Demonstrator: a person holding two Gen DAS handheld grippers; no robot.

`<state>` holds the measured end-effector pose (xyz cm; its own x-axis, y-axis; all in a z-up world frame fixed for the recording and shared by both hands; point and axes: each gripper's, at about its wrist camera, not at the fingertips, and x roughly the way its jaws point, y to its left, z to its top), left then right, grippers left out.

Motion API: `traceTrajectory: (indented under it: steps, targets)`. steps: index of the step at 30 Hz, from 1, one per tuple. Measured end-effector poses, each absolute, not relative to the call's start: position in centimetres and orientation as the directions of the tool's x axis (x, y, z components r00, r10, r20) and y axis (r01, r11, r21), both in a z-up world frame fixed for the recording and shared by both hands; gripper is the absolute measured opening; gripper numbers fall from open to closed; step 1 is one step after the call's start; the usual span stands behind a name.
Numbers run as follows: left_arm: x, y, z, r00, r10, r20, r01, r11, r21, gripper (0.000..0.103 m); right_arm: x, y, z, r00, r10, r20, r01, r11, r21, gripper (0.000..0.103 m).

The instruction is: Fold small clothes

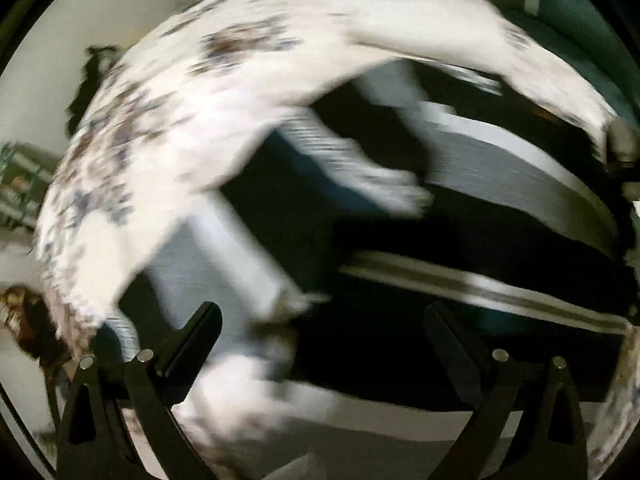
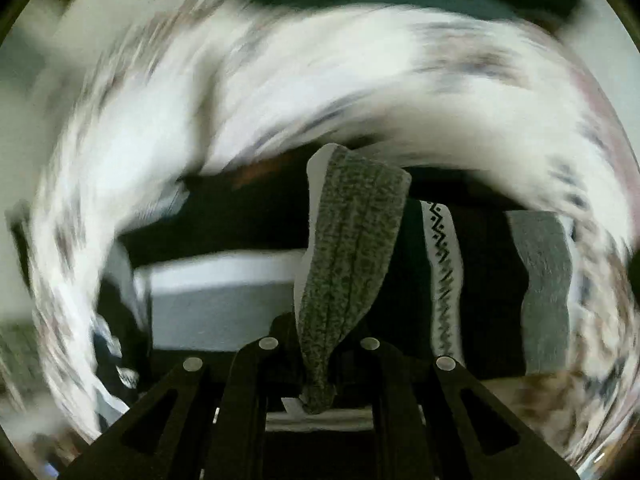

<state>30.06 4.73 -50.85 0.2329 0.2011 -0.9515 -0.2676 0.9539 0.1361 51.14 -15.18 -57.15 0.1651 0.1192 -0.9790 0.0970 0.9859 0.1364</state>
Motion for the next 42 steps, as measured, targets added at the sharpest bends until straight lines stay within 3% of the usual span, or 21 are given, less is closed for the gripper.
traceTrajectory:
  steps: [5, 8, 10, 12, 14, 22, 24, 26, 33, 42]
  targets:
    - [27.8, 13.4, -50.5, 0.216, 0.264, -0.94, -0.367, 0.914, 0.172, 0.102, 50.8, 1.7, -61.2, 0.042, 0.045, -0.998, -0.176, 0.984, 0.037, 0.01]
    - [26.4, 18.0, -50.9, 0.205, 0.27, -0.941, -0.409, 0.897, 0.169, 0.102, 50.0, 3.4, -63.7, -0.024, 0.018, -1.0, -0.172, 0.985, 0.022, 0.017]
    - [25.4, 20.3, -51.1, 0.198, 0.243, -0.95, -0.434, 0.89, 0.137, 0.102, 49.2, 1.8, -62.7, -0.014, 0.105, -0.994, -0.121, 0.987, 0.106, 0.024]
    - [24.5, 22.0, -51.2, 0.192, 0.208, -0.959, -0.462, 0.881, 0.098, 0.102, 48.0, -1.0, -60.8, 0.01, 0.231, -0.973, -0.042, 0.972, 0.23, 0.058]
    - [22.8, 24.6, -51.7, 0.177, 0.143, -0.974, -0.508, 0.861, 0.034, 0.102, 46.4, -3.9, -59.0, 0.053, 0.312, -0.948, 0.021, 0.949, 0.314, 0.077]
    - [19.1, 28.5, -58.4, 0.14, -0.127, -0.982, -0.619, 0.763, -0.187, 0.1, 40.3, -10.8, -59.5, 0.057, 0.338, -0.939, 0.191, 0.92, 0.342, 0.079]
    - [19.4, 27.9, -59.4, 0.13, -0.09, -0.987, -0.609, 0.779, -0.151, 0.083, 39.6, -10.6, -61.0, 0.037, 0.319, -0.947, 0.216, 0.923, 0.319, 0.079]
    - [19.6, 27.6, -58.5, 0.174, -0.039, -0.984, -0.589, 0.796, -0.136, 0.01, 39.0, -10.7, -61.5, 0.028, 0.31, -0.95, 0.227, 0.924, 0.309, 0.079]
    - [20.8, 33.9, -50.0, 0.377, 0.131, -0.917, -0.621, 0.77, -0.145, 0.009, 39.7, -8.2, -60.6, 0.049, 0.326, -0.944, 0.192, 0.925, 0.329, 0.079]
    - [25.4, 38.8, -49.2, 0.432, 0.173, -0.885, -0.607, 0.782, -0.144, 0.009, 46.4, -2.9, -61.5, 0.178, 0.386, -0.905, 0.236, 0.876, 0.421, 0.079]
